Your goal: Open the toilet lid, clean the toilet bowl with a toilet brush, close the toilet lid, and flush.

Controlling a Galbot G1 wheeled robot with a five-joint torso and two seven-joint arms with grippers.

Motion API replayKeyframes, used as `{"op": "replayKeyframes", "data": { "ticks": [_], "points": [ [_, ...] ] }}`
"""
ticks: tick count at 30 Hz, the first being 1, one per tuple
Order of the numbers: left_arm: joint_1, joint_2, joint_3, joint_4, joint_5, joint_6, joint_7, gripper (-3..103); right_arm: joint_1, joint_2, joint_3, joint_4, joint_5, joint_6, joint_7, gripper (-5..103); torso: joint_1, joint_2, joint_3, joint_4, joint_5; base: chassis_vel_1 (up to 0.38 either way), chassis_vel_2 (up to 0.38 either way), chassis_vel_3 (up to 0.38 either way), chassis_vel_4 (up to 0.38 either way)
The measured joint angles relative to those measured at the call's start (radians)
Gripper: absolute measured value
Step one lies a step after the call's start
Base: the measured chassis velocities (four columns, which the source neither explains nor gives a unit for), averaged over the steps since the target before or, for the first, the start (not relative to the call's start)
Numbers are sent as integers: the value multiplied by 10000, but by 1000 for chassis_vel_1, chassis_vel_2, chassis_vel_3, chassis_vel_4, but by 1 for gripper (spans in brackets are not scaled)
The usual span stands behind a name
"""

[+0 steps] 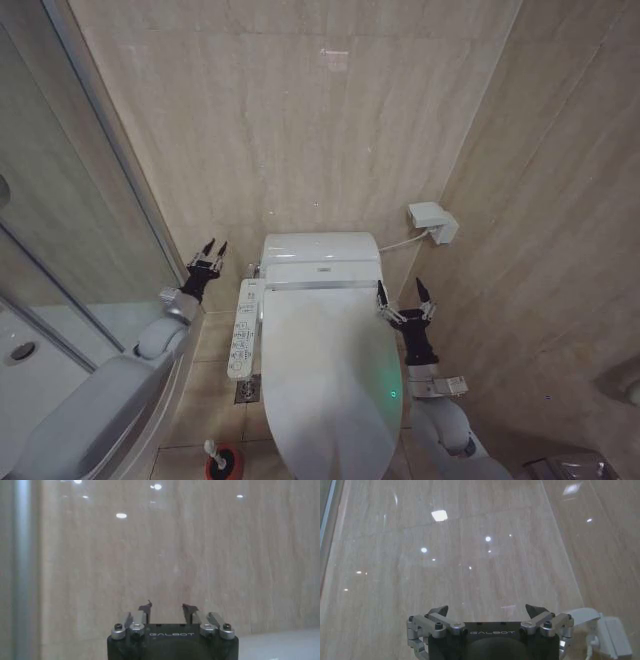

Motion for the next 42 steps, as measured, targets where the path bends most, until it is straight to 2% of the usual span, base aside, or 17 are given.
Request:
{"op": "replayKeyframes", "data": {
  "ticks": [1, 2, 3, 5, 6, 8, 9, 10, 11, 12, 13, 16, 18, 19, 24, 31, 42],
  "points": [
    [563, 173, -487, -714, -81, 267, -302, 30, -10, -1, 38, 12, 3, 3, 9, 100, 0, 0, 1, 9, 0, 0, 0, 0, 0],
    [563, 173, -487, -714, -81, 267, -302, 30, -10, -1, 38, 12, 3, 3, 9, 100, 0, 0, 1, 9, 0, 0, 0, 0, 0],
    [1152, 318, -1121, -1452, -113, 508, -567, 57, -24, -5, 81, 22, 1, 5, 14, 100, 1, -1, 1, 4, -3, 0, 0, 0, 0],
    [1750, 446, -1799, -2160, -115, 711, -812, 57, -33, -6, 121, 27, 2, 6, 18, 100, -1, 0, -1, 6, 2, 0, 0, 0, 0],
    [2430, 535, -2489, -2789, -119, 919, -1075, 57, -46, -2, 160, 36, 3, 10, 20, 100, -1, 0, -1, 3, 11, 0, 0, 0, 0],
    [3792, 556, -3658, -3840, -139, 1288, -1410, 57, -56, 12, 203, 87, 3, 10, 27, 100, 0, 0, 0, 3, -3, 0, 0, 0, 0],
    [3792, 556, -3658, -3840, -139, 1288, -1410, 57, -56, 12, 203, 87, 3, 10, 27, 100, 0, 0, 0, 3, -3, 0, 0, 0, 0],
    [4571, 520, -4322, -4313, -148, 1428, -1483, 57, -57, 25, 211, 118, 0, 8, 29, 100, -1, 0, -1, 7, -2, 0, 0, 0, 0],
    [5384, 435, -5051, -4795, -141, 1519, -1492, 85, -57, 41, 220, 138, -1, 4, 33, 100, -1, 0, -1, 7, 2, 0, 0, 0, 0],
    [6096, 312, -5639, -5286, -104, 1578, -1438, 85, -53, 55, 239, 163, -18, -1, 40, 100, -1, 0, 0, 8, 0, 0, 0, 0, 0],
    [6096, 312, -5639, -5286, -104, 1578, -1438, 85, -53, 55, 239, 163, -18, -1, 40, 100, -1, 0, 0, 8, 0, 0, 0, 0, 0],
    [7469, -95, -6575, -6259, 159, 1560, -1219, 85, -55, 88, 312, 219, -25, -15, 64, 100, -1, 0, -1, 7, 3, 0, 0, 0, 0],
    [7800, -244, -6762, -6503, 274, 1517, -1129, 85, -62, 97, 336, 240, -25, -17, 65, 100, -1, 0, 0, 7, 1, 0, 0, 0, 0],
    [8129, -408, -6930, -6766, 448, 1416, -990, 100, -80, 106, 371, 266, -27, -17, 62, 100, -1, 0, 0, 5, 2, 0, 0, 0, 0],
    [9148, -1168, -7401, -7415, 1220, 850, -275, 100, -298, 169, 612, 394, -25, -18, 61, 100, -1, -1, 0, 3, 2, 0, 0, 0, 0],
    [9574, -2105, -7471, -7615, 1327, 776, -473, 100, -795, 282, 868, 795, 75, -66, 200, 100, 2, -2, 2, 3, 2, 0, 0, 0, 0],
    [9471, -2692, -7142, -7377, 1516, 768, -474, 100, -1219, 288, 1179, 1172, 170, -136, 285, 100, 3, -2, 2, 6, 2, 117, -101, -96, 103]
  ]
}}
